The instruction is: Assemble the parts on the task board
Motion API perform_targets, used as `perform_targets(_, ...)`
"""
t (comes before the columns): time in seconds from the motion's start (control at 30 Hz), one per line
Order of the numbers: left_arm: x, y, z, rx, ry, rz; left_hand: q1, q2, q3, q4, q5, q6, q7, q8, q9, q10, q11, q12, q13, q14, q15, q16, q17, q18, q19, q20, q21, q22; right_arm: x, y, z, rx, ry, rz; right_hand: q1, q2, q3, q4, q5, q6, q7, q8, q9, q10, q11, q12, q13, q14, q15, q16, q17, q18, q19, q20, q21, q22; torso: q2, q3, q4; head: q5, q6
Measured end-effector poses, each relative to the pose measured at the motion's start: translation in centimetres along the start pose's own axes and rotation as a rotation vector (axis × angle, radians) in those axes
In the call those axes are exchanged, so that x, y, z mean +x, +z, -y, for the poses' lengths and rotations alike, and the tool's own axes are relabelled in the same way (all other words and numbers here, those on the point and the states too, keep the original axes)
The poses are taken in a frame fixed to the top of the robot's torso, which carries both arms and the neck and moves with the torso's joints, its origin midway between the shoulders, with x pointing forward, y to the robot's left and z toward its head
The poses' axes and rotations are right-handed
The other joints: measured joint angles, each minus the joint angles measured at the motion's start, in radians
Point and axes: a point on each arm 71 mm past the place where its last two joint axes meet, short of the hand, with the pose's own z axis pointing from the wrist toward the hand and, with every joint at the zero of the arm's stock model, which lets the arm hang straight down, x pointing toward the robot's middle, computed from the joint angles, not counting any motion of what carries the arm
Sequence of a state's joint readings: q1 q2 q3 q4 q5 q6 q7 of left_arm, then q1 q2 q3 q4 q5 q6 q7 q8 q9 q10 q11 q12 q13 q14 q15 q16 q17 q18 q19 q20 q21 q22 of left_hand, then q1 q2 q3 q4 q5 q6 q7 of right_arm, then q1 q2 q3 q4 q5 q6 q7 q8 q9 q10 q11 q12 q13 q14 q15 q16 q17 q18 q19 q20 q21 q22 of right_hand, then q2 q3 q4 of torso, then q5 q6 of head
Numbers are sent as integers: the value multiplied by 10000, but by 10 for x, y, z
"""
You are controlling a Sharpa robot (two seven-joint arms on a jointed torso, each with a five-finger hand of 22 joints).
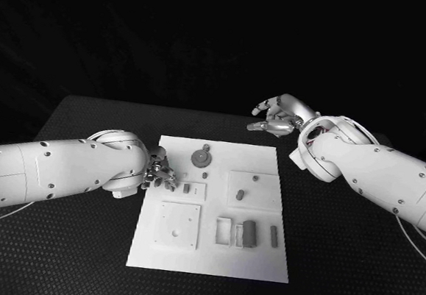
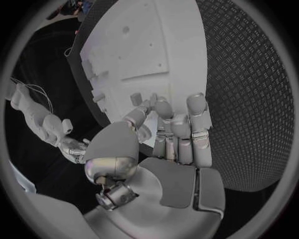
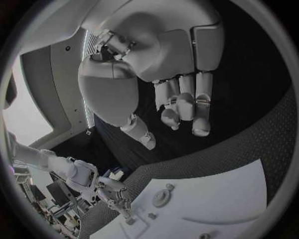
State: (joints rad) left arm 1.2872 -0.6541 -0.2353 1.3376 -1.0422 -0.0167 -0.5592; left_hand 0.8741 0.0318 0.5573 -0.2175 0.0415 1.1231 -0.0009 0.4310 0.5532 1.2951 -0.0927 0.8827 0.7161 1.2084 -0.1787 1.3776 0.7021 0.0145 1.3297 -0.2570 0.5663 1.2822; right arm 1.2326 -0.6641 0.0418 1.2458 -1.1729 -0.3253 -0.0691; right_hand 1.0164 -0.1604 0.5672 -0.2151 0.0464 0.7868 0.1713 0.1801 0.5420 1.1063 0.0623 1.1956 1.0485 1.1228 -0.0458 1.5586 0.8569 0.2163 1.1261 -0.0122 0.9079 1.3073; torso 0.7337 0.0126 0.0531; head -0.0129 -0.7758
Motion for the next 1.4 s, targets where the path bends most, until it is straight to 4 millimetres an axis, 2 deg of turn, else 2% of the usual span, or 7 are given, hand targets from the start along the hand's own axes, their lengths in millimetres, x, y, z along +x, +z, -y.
perform_targets(0.4,2,-2,1,89,238,85,0,0,25,-26,40,0,0,-24,69,-2,2,0,-2,0,0,0,-1,0,-1,2,0,9,0,0,1,28,15,-24,0,0,0,0,0,-17,-18,0,0,1,-1,0,1,0,0,0,0,0,17,-17,0,0,0,-3,1,-12,-17)
perform_targets(0.67,4,-5,2,168,435,171,0,0,25,-27,39,0,1,-92,478,-17,16,0,-3,0,0,-1,-1,0,-2,3,0,17,2,-1,3,61,39,-67,0,0,0,0,0,-17,-19,0,0,1,-1,0,1,0,0,0,0,0,24,-24,0,0,0,-5,7,-6,-25)
perform_targets(0.9,6,-6,2,216,535,195,39,-39,25,-28,38,0,1,-78,492,-17,17,0,-3,0,0,-1,-1,1,-3,4,0,16,4,-2,5,100,64,-97,0,0,0,0,0,-17,-21,0,0,2,-2,0,0,0,0,0,1,0,26,-25,0,0,-5,-4,11,-1,-36)
perform_targets(1.4,7,-7,0,270,515,340,39,-39,23,-30,0,-2,4,-82,834,-18,18,0,7,0,0,-1,-10,0,37,-2,0,25,4,-2,5,120,85,-112,0,0,0,0,0,16,-10,0,1,4,-4,0,-6,0,0,0,1,0,18,-17,0,0,-2,-3,1,12,-10)
